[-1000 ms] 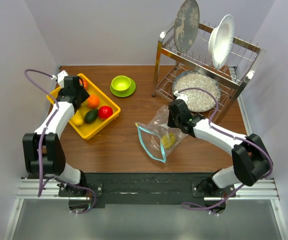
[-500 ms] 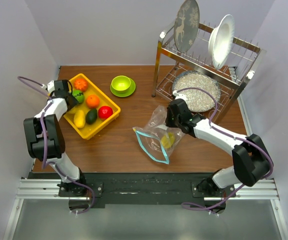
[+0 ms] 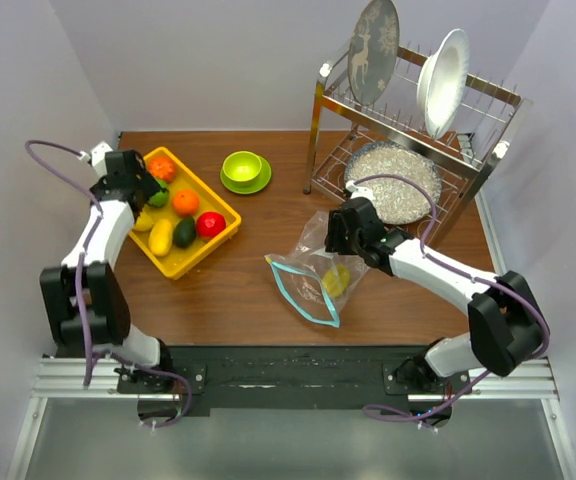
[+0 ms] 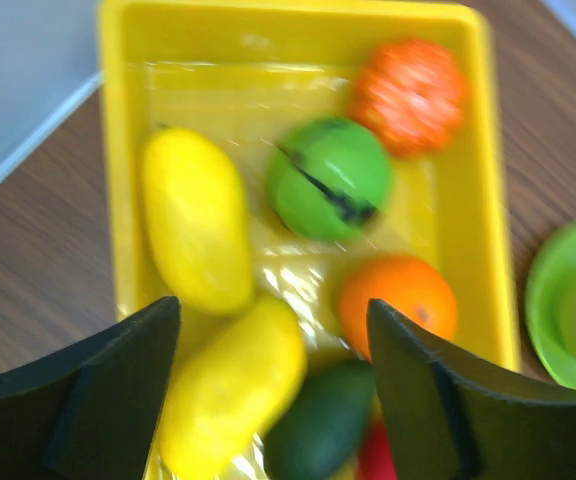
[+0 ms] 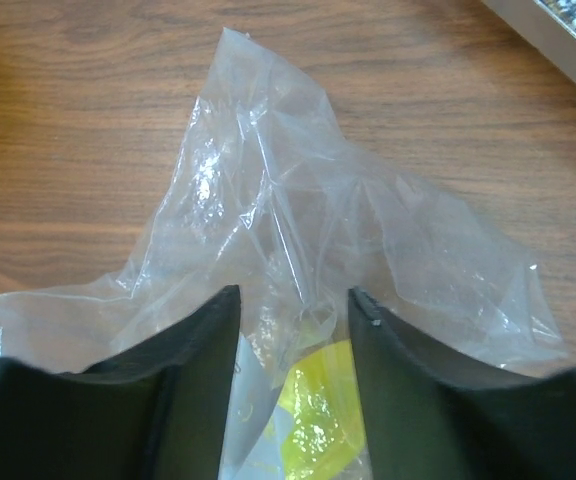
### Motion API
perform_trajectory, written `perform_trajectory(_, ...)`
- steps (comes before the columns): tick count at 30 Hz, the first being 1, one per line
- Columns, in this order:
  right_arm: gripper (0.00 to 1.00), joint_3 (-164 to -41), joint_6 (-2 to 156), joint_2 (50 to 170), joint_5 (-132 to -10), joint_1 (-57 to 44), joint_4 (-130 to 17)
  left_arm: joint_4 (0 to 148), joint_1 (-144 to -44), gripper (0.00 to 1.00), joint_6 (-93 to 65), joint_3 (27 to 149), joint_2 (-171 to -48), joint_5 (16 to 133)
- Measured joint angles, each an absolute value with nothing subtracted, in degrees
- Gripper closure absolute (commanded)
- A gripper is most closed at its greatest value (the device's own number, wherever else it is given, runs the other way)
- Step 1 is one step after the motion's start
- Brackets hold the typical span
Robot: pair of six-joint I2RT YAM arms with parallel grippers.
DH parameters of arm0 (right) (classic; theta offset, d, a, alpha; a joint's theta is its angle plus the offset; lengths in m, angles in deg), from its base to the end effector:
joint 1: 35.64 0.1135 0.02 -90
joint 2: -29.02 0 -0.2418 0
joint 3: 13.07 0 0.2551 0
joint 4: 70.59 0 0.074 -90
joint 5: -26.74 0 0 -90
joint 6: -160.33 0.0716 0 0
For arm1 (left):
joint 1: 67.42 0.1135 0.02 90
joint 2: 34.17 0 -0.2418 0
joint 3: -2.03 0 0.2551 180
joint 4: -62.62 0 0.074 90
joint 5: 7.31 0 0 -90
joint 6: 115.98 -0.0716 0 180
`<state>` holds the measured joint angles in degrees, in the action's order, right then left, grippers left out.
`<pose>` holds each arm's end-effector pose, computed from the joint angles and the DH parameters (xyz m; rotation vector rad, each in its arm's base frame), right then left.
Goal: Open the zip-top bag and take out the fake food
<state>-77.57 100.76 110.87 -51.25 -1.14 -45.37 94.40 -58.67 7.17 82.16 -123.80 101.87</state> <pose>0.2848 0.1776 0.1793 0.0247 2.3177 0.3405 0.3685 0.0805 0.2198 -0.9616 2.0321 0.1557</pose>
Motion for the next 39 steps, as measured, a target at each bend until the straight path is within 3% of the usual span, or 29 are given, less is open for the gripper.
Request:
perform_trajectory(8, 0.41, -77.57, 100.7, 104.4, -48.54, -1.14, -41.41, 90.6, -77.88, 0.53, 8.85, 64.54, -102.22, 101.13)
perform_trajectory(16, 0.48, -75.32, 101.24, 97.53, -44.63, -1.14, -37.74, 90.84, -108.19, 0.67, 16.8, 53.74, -95.43, 103.88)
perform_trajectory(23, 0.65, -70.07, 103.71, 94.67, -44.69, -1.14, -35.66, 87.25, -125.5, 0.69, 21.79, 49.74, -94.99, 105.72)
perform_trajectory(39, 0.79, -68.13, 106.9, 104.59, -47.25, -1.12, -38.35, 65.38, -130.07, 0.55, 18.29, 51.93, -114.92, 100.26)
